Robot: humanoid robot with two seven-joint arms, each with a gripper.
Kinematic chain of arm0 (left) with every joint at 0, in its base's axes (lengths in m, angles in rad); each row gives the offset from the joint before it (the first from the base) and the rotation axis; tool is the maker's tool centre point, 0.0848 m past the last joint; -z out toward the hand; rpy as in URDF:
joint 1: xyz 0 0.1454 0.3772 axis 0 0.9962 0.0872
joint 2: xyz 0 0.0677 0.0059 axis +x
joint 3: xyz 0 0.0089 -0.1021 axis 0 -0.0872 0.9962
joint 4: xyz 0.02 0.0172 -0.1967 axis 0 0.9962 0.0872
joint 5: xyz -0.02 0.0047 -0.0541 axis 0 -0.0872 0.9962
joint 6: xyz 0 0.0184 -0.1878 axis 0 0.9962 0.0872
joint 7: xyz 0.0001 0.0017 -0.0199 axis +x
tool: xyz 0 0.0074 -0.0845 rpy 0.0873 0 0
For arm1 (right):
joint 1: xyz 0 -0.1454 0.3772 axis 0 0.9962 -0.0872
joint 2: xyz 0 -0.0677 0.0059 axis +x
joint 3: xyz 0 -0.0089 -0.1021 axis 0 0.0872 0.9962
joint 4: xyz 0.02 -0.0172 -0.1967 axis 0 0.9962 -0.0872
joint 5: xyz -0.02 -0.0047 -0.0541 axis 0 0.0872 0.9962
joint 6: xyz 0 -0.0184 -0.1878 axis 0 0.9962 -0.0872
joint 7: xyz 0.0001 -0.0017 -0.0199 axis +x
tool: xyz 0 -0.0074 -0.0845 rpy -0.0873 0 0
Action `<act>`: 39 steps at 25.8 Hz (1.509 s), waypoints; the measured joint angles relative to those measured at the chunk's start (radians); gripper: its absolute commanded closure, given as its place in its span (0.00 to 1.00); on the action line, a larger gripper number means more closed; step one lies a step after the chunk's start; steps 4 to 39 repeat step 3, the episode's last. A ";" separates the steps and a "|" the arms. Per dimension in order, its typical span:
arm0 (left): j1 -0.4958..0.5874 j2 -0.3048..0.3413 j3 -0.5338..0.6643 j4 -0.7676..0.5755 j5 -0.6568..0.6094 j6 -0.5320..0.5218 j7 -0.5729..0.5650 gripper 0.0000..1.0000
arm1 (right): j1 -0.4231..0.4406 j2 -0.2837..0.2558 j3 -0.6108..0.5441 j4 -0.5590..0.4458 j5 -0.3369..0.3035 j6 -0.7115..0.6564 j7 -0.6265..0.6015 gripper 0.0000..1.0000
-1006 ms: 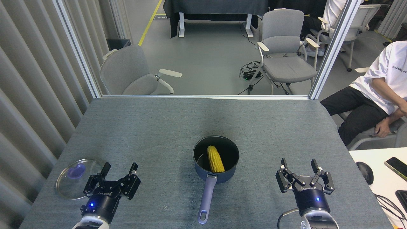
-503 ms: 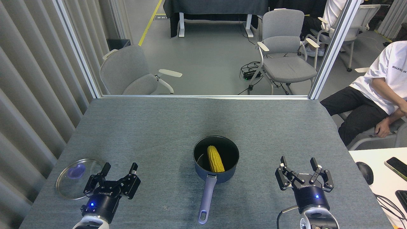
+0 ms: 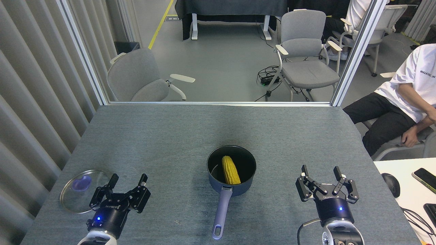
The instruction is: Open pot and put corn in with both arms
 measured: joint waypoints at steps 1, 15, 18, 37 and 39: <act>0.000 0.000 0.000 0.000 0.000 0.000 0.000 0.01 | 0.000 0.000 0.000 0.000 0.000 0.000 -0.001 0.00; 0.000 0.000 0.000 0.000 0.000 0.000 0.000 0.01 | 0.000 -0.001 0.000 0.000 0.000 0.000 -0.003 0.01; 0.000 0.000 0.000 0.000 0.000 0.000 0.000 0.01 | 0.000 -0.001 0.000 0.000 0.000 0.000 -0.003 0.01; 0.000 0.000 0.000 0.000 0.000 0.000 0.000 0.01 | 0.000 -0.001 0.000 0.000 0.000 0.000 -0.003 0.01; 0.000 0.000 0.000 0.000 0.000 0.000 0.000 0.01 | 0.000 -0.001 0.000 0.000 0.000 0.000 -0.003 0.01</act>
